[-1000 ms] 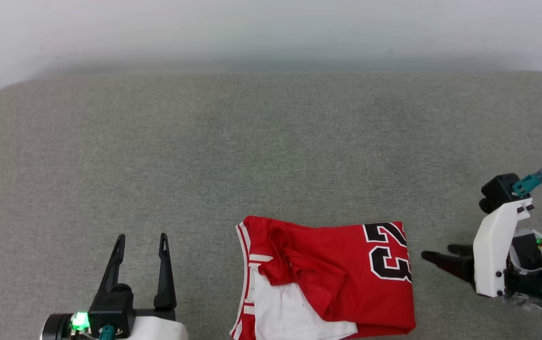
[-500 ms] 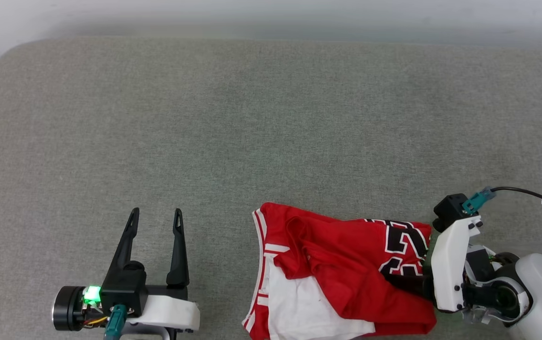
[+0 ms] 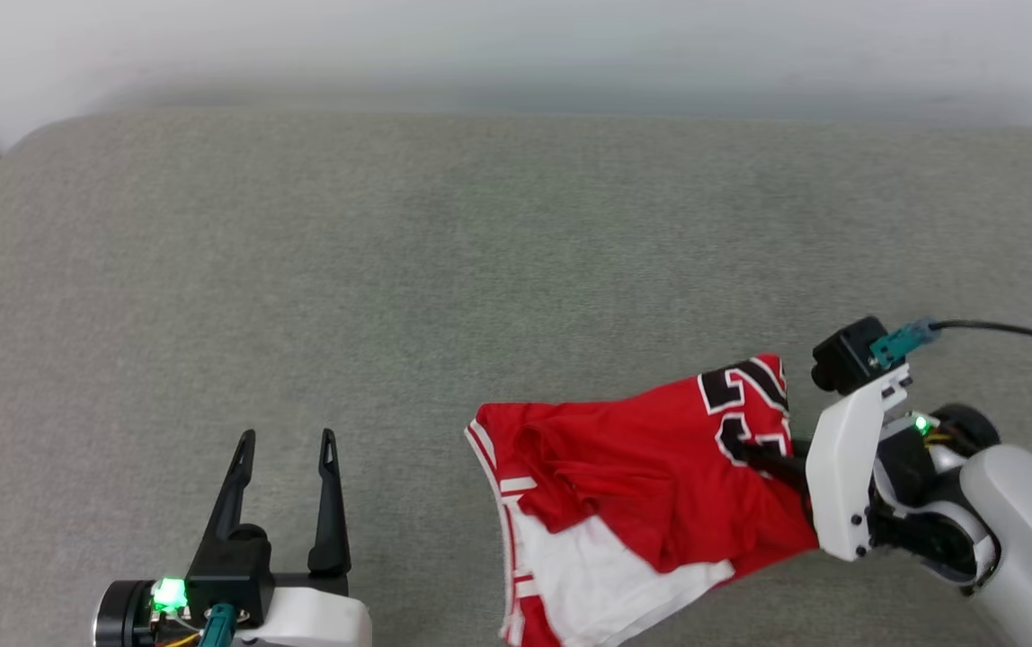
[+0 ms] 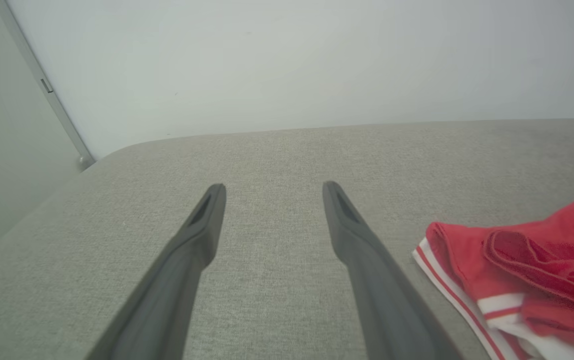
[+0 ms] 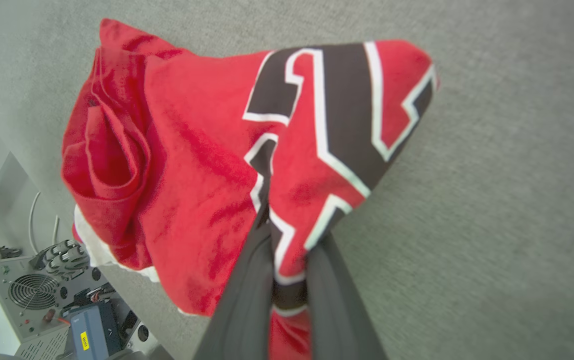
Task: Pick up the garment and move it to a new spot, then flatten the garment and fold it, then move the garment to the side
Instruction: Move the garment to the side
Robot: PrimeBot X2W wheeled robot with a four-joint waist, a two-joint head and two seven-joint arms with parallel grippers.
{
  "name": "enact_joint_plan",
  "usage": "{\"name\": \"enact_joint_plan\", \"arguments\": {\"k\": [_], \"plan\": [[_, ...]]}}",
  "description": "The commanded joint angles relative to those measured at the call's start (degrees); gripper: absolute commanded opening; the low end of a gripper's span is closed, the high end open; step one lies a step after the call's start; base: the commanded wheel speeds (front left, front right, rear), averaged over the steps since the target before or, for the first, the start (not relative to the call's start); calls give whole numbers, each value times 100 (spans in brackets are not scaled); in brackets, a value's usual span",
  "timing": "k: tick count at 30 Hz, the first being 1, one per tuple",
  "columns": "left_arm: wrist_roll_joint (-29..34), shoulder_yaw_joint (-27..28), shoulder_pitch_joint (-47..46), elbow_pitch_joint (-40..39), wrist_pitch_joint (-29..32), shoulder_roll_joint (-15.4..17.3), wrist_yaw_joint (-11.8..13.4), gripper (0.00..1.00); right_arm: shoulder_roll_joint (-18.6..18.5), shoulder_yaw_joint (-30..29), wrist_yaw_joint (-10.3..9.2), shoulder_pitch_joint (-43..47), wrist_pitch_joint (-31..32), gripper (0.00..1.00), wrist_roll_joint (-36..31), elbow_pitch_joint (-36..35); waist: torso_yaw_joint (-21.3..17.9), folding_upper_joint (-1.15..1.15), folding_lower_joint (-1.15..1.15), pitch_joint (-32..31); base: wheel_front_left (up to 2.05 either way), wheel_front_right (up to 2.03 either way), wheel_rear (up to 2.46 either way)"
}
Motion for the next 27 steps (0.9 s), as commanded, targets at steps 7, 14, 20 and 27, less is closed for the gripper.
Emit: {"name": "enact_joint_plan", "arguments": {"k": [7, 14, 20, 27], "plan": [[-52, 135, 228, -92, -12, -6, 78, 100, -682, 288, -7, -481, -155, 0, -354, -845, -702, 0, 0, -269, 0, 0, 0], [-85, 230, 184, -199, -12, -7, 47, 100, -1397, 124, -6, -683, -50, 0, -558, -1385, -1375, 0, 0, -75, 0, 0, 0], [-16, 219, -29, -218, -12, 18, -51, 100, -1799, -410, -7, -727, -134, 0, -718, -928, -1680, 0, 0, 255, 0, 0, 0], [36, 204, -372, -290, -12, 83, -136, 100, -2016, -1086, -8, -910, -384, 0, -1223, 443, -1675, 0, 0, 786, 0, 0, 0]]}}
